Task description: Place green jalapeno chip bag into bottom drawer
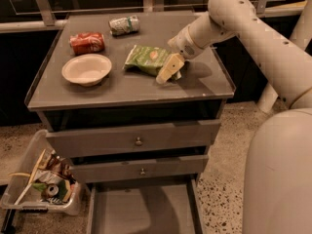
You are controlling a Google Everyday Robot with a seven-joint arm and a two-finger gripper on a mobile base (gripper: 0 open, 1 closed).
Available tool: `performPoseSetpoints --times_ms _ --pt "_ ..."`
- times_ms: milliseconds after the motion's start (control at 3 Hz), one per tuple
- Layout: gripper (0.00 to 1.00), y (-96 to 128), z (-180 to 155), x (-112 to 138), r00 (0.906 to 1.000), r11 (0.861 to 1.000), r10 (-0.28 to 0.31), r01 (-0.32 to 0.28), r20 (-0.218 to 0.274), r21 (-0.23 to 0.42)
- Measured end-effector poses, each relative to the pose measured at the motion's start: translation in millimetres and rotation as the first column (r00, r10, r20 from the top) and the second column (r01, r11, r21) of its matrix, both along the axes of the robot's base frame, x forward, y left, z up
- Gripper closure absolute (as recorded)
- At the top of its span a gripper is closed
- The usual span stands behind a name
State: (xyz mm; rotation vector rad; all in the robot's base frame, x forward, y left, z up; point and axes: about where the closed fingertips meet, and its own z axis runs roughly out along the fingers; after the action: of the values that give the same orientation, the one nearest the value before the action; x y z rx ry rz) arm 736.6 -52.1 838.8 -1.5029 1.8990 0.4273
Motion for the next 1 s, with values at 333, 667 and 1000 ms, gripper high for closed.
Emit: performPoseSetpoints --times_ms 333,667,1000 --pt "0.18 -0.1 -0.7 0.3 1.0 1.0 0.001 -0.001 -0.002 0.0" --pt "0.42 0.0 -0.7 0.3 1.0 1.0 0.001 -0.001 -0.002 0.0" --pt "0.64 0.0 -0.8 0.3 1.0 1.0 0.001 -0.001 -0.002 0.0"
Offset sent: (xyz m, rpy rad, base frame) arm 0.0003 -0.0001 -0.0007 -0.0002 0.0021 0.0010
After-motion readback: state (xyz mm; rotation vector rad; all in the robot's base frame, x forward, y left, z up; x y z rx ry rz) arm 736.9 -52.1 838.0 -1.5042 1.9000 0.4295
